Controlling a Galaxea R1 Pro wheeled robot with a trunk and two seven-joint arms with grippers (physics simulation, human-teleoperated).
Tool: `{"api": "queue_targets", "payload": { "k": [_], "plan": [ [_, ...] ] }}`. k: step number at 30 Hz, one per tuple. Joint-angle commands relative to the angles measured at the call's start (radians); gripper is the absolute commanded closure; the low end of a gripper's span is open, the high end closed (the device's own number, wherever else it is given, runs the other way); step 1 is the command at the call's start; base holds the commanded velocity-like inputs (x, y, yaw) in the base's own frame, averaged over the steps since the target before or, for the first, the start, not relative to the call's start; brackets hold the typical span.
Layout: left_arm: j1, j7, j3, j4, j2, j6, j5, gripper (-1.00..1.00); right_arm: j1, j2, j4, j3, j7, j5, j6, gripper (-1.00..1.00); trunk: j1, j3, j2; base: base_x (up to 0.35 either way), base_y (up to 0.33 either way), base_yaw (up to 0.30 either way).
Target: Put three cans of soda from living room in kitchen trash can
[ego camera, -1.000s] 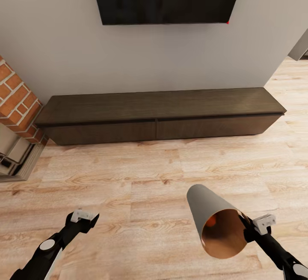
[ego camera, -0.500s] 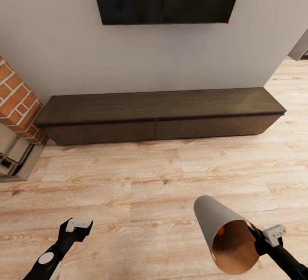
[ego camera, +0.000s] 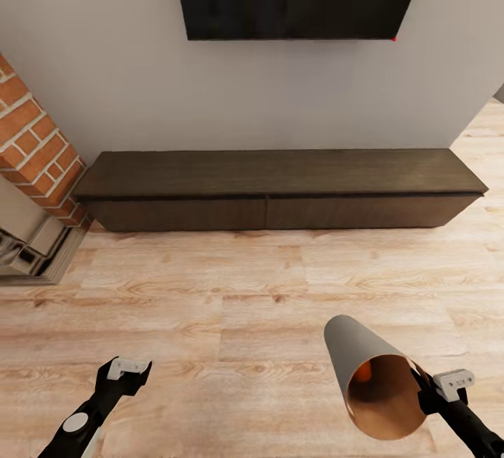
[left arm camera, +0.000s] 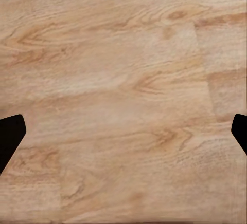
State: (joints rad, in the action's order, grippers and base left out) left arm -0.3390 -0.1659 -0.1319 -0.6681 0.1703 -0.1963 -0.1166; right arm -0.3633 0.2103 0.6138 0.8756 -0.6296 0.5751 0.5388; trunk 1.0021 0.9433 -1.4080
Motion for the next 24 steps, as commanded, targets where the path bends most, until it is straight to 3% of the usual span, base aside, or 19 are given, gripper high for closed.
{"api": "queue_targets", "payload": {
  "k": [1, 14, 24],
  "plan": [
    [0.000, 0.000, 0.000, 0.000, 0.000, 0.000, 0.000, -1.00, 0.000, 0.000, 0.000, -0.002, -0.001, -0.002, 0.001, 1.00, 0.000, 0.000, 0.000, 0.000, 0.000, 0.242],
    [0.000, 0.002, 0.001, 0.000, 0.000, 0.003, -0.001, -1.00, 0.000, -0.001, -0.003, -0.007, 0.018, -0.001, 0.001, 1.00, 0.000, 0.000, 0.000, 0.000, 0.000, 0.250],
    [0.000, 0.003, 0.003, -0.006, 0.000, 0.003, -0.002, -1.00, 0.000, -0.017, -0.001, -0.007, 0.018, 0.004, 0.000, 1.00, 0.000, 0.000, 0.000, 0.000, 0.000, 0.252]
  ]
}}
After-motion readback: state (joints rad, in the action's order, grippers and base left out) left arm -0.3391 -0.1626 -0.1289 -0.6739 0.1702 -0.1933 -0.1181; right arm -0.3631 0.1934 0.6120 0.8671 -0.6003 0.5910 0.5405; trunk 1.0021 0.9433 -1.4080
